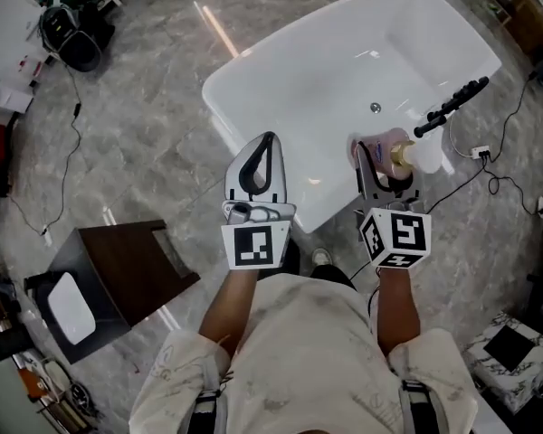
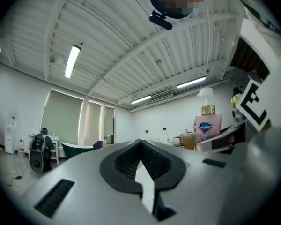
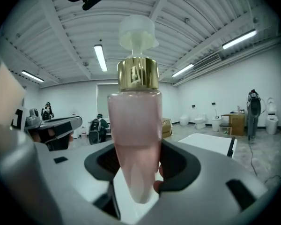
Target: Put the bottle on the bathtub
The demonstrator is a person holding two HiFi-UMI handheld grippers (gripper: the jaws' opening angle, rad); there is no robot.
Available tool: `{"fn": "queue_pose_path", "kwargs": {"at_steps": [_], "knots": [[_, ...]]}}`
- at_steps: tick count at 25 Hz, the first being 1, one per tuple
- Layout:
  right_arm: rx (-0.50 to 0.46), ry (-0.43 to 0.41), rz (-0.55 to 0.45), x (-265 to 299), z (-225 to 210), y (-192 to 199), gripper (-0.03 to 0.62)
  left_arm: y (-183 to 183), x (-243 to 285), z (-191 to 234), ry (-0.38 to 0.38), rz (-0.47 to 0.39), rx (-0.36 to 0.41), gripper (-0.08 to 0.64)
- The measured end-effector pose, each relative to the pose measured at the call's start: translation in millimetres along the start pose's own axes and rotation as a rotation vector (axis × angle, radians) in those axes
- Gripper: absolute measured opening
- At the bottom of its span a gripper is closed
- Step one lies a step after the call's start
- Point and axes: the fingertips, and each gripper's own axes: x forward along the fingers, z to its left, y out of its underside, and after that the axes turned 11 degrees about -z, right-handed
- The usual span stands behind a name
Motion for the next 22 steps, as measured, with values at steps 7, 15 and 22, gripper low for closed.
{"fn": "queue_pose_path", "kwargs": {"at_steps": [7,15,22], "knots": [[-0.031,0.2,0.008,30.0,-15.7,-7.1,0.212,22.9,60.5,20.9,0.162,-0.003,-0.083,0.003],[-0.06,0.378,0.025,33.7,-43.5,2.9,0.213,55.4,105.9,10.9,0.302,0.002,-0.156,0.003],[-0.013,0.481,0.068,15.2,-83.4,39.1,0.212,85.3,120.9,-41.8,0.409,0.033,-0.182,0.003]]}}
